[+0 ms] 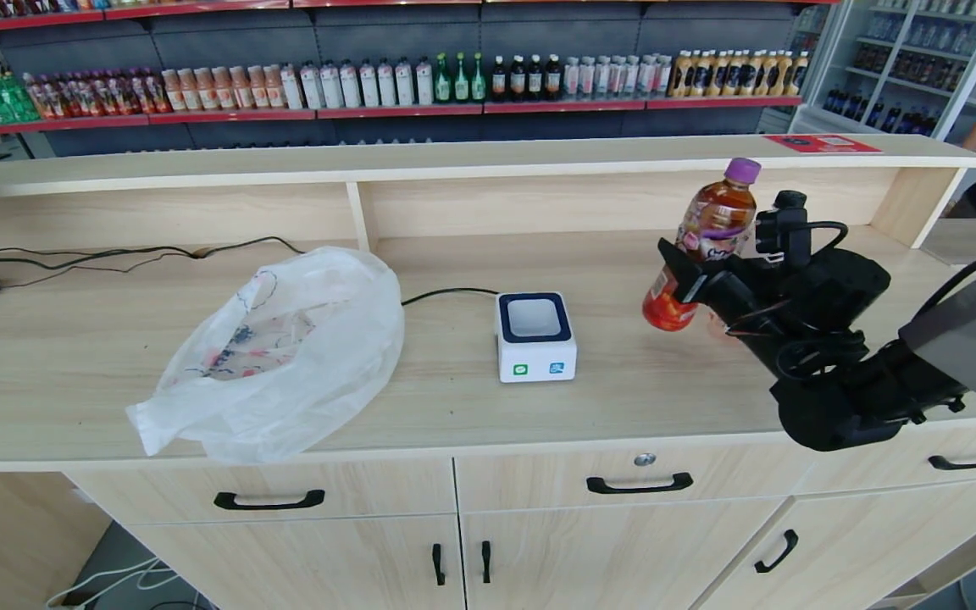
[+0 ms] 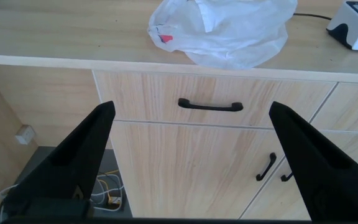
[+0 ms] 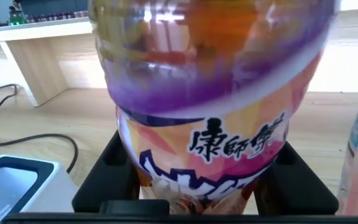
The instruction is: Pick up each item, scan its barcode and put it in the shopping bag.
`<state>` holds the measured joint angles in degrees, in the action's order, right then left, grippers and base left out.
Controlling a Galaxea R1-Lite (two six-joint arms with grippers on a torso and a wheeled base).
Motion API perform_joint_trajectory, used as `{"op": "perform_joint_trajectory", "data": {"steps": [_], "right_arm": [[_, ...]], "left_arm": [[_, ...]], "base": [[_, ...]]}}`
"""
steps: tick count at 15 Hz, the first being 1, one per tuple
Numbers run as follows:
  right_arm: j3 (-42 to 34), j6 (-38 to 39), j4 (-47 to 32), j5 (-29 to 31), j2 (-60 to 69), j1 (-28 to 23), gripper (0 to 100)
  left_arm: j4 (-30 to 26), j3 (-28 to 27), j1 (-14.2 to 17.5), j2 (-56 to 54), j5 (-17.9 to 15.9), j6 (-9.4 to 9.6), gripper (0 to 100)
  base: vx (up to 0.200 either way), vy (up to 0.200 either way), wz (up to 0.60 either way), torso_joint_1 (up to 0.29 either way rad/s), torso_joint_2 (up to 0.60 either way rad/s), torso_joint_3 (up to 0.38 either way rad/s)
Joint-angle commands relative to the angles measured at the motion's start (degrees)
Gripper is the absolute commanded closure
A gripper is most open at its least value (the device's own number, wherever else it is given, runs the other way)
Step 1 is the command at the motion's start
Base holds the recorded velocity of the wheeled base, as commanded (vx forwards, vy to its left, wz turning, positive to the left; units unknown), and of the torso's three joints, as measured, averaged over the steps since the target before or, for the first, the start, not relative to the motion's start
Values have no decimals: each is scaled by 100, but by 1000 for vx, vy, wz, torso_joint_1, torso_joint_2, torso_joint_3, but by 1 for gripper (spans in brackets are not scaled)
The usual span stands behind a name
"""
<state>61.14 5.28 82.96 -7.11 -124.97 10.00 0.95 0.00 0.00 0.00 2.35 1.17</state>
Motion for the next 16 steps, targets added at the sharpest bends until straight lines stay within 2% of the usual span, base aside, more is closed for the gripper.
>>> {"op": "perform_joint_trajectory", "data": {"steps": [1,3,5,7,9,11,13,16], "right_arm": [[-673,-1,89,95,904,152,100],[-1394,-44,98,166,1704,407,100],[-2264,-264,63,614,2609,776,100],[-3257,-361,45,992,3541,1277,100],[-4180,-361,45,1062,4463,1795,100],[-4953,-308,45,1062,5123,1804,100],[-5331,-317,-69,1053,5711,1813,100],[-5279,-343,-649,1018,6195,1822,100]], "left_arm": [[2,0,0,0,2,15,0],[2,0,0,0,2,15,0],[-7,0,0,0,2,24,0],[-16,0,0,0,2,15,0],[-25,0,0,0,2,15,0],[-34,0,0,0,2,15,0],[-42,0,0,0,2,15,0],[-42,0,0,0,2,15,0]], "base": [[0,0,0,0,0,0],[0,0,0,0,0,0],[0,0,0,0,0,0],[0,0,0,0,0,0],[0,0,0,0,0,0],[0,0,0,0,0,0],[0,0,0,0,0,0],[0,0,0,0,0,0]]}}
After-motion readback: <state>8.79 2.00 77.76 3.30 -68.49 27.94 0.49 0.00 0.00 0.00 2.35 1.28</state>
